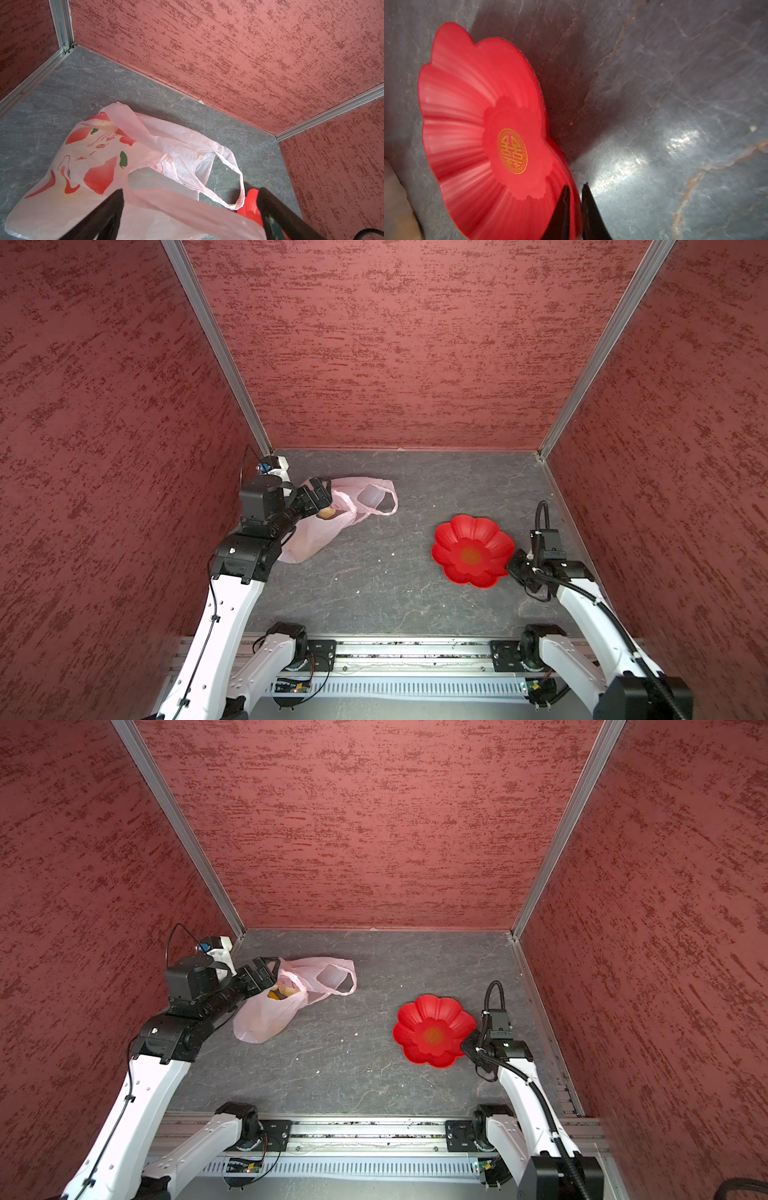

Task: Take the fake fruits out of the plastic bag

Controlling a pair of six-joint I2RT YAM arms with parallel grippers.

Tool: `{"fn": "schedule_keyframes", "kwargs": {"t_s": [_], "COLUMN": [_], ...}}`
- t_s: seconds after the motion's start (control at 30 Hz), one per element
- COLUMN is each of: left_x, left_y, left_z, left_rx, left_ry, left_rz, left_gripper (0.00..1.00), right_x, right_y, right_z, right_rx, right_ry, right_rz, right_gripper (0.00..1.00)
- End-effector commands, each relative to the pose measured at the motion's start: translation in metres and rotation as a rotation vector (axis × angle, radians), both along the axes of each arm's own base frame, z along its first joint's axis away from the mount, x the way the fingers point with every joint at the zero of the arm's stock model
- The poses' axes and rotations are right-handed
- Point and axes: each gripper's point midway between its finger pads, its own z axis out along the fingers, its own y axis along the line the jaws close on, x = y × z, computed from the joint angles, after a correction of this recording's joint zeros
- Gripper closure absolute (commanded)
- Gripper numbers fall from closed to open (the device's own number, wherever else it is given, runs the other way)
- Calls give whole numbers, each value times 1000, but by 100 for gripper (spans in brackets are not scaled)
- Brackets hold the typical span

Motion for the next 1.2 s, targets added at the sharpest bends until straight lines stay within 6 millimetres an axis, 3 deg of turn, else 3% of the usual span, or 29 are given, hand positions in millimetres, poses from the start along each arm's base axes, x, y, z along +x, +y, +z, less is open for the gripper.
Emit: {"fn": "schedule_keyframes", "kwargs": {"t_s": [0.0,0.17,0.43,0.6,0.73,0.97,1.07,1.17], "left_x": [2,2,2,-1,-7,-33,-43,-46], "left_y": [0,-1,-1,-1,4,8,6,-3], "left_z": [-1,-2,0,4,8,14,17,16], "left_rx": [-4,-4,-3,2,16,36,51,43], "left_ry": [-6,-2,4,34,71,160,214,270], "left_rz": [-5,-8,-11,-9,12,22,7,-24], "left_gripper": [0,0,0,0,0,0,0,0], "right_x": [-3,-4,1,10,17,61,92,126], "right_y": [-5,-7,-9,-11,-25,-17,6,44], "right_z": [-5,-5,7,24,52,99,113,131], "right_rx": [-28,-37,-41,-57,-153,-237,-286,-322], "right_ry": [15,17,-32,-87,-116,-248,-291,-386], "right_rz": [-24,-34,-45,-46,-37,55,185,338], "right_gripper": [84,80,60,54,54,54,54,52]}}
